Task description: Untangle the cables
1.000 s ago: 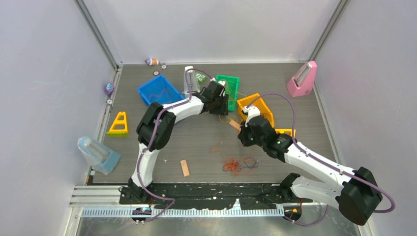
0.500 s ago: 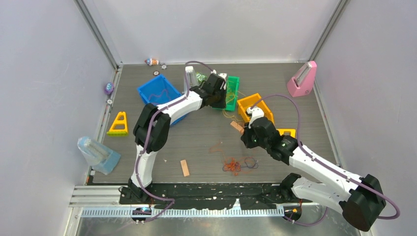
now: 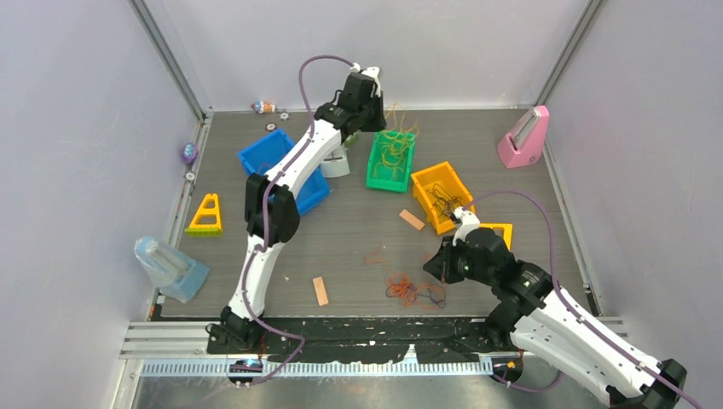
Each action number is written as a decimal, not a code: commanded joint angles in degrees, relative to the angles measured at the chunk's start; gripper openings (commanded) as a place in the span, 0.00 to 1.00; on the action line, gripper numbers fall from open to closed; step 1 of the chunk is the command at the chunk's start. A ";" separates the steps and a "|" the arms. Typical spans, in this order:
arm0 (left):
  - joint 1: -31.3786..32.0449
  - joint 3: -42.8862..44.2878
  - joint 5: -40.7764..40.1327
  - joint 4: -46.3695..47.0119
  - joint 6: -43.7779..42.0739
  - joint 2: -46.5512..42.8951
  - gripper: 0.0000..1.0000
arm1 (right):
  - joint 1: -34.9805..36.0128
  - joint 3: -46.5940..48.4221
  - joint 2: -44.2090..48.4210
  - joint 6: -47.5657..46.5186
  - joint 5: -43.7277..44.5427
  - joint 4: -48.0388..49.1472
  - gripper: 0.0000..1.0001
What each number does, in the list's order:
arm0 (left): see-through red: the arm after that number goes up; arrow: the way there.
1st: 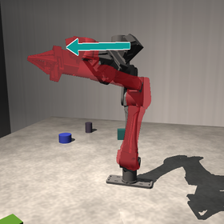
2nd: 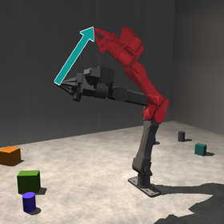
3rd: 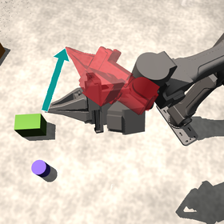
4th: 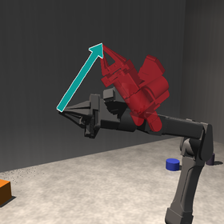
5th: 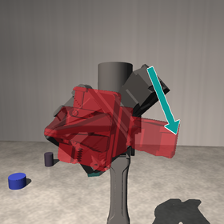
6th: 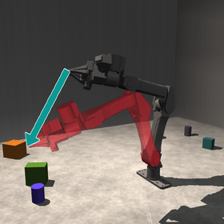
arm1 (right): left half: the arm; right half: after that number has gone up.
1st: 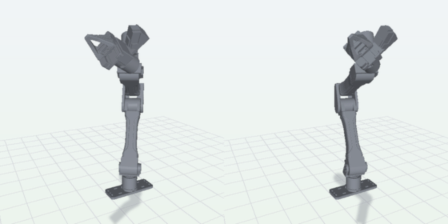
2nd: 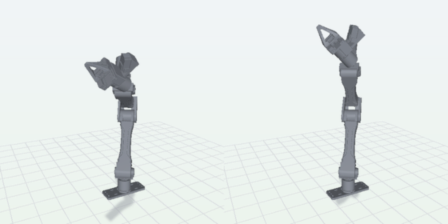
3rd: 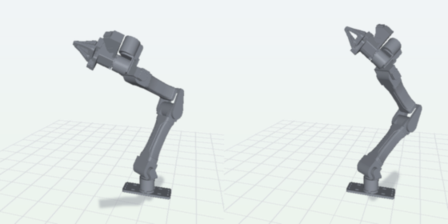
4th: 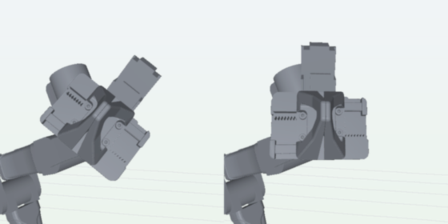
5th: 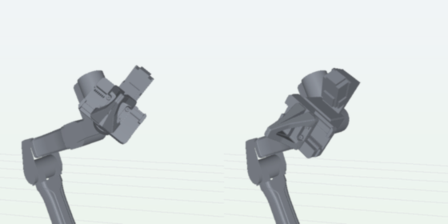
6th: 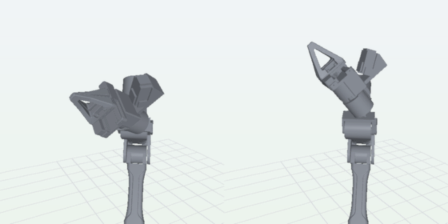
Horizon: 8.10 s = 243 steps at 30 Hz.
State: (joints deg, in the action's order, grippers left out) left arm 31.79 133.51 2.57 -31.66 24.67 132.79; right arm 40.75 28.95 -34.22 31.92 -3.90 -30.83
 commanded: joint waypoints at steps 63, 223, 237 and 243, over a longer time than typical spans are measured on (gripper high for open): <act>12.37 -95.93 2.70 26.94 8.91 -65.24 0.98 | 11.19 0.82 -18.30 -1.08 0.52 5.58 0.63; -43.99 -83.29 -14.95 -4.33 4.90 -103.12 0.00 | -22.38 12.30 11.62 17.06 57.77 -21.84 0.05; -43.83 -85.04 6.88 -1.15 2.16 -105.00 0.00 | -22.25 24.76 0.91 -10.72 7.02 -2.26 0.05; -43.83 -81.40 4.09 -5.69 0.92 -107.19 0.00 | -19.10 36.92 -11.71 -12.29 -8.49 3.21 0.06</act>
State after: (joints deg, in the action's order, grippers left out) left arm -11.86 48.51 7.70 -35.90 27.44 26.20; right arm 19.00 56.99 -39.66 23.07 1.93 -35.11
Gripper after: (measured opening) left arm 0.005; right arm 0.063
